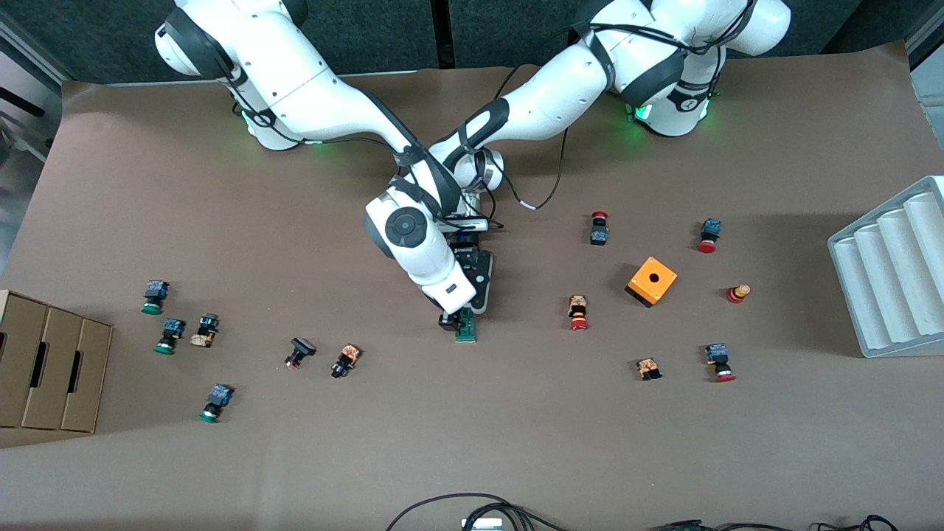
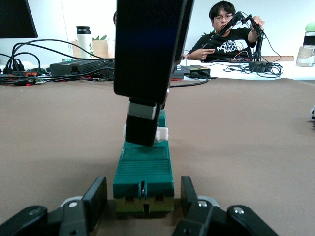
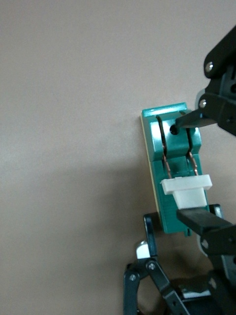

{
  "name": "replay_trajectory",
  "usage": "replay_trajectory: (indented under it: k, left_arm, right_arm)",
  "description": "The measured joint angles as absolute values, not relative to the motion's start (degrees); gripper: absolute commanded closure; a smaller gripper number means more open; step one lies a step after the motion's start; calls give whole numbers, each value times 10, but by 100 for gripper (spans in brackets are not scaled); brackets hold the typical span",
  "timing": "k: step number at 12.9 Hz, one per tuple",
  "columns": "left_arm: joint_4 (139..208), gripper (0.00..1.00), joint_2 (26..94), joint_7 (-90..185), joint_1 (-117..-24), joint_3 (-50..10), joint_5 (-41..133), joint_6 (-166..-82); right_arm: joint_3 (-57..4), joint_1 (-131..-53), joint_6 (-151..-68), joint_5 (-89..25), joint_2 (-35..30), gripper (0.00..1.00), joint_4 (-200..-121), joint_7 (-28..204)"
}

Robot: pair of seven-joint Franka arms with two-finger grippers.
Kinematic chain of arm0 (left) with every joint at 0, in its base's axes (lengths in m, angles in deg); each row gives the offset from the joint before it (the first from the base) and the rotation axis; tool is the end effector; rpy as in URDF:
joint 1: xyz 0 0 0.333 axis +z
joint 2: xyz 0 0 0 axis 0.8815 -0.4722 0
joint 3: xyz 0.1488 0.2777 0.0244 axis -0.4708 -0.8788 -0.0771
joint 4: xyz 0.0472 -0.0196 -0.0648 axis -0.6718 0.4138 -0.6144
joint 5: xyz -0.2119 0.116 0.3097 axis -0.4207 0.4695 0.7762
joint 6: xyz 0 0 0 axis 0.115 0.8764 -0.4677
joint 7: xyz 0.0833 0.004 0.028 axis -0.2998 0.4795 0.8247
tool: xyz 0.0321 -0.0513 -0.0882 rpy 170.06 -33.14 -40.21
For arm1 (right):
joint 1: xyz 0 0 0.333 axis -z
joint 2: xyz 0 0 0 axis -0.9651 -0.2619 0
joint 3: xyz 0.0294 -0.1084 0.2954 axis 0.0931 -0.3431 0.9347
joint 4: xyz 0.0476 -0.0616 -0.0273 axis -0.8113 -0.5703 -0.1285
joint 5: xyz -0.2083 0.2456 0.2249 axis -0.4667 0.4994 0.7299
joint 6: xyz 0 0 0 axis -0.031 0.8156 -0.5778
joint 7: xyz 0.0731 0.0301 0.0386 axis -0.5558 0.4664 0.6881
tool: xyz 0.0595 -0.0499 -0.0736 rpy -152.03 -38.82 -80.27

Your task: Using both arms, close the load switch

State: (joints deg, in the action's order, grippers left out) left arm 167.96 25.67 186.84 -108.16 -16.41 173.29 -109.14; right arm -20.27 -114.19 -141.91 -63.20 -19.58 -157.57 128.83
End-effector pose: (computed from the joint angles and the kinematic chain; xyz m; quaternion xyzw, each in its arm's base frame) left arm 0.3359 -0.5592 0.0444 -0.7866 -0.0072 -0.6173 0.0070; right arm 0.5380 0.4520 0.2158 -0.7525 -0.6494 -0.1060 0.0287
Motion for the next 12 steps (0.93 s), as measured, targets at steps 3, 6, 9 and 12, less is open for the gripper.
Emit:
replay_trajectory:
  k: [3,6,9,12]
  left_arm:
    - [1680,32,257,1868,-1082,-164,1733,-1091]
    - [1680,32,257,1868,-1082,-164,1733,-1091]
    - [1680,32,257,1868,-1082,-164,1733,-1091]
    - [1680,32,257,1868,-1082,-164,1733,-1091]
  right_arm:
    - [-203,-1144,-1420,-634,-196,29,-1575,1293]
    - [-203,-1146,-1421,-634,-196,34,-1575,1294]
    - [-202,-1146,-1420,-634,-195,40,-1575,1294]
    - [-203,-1148,-1420,-634,-195,40,-1576,1294]
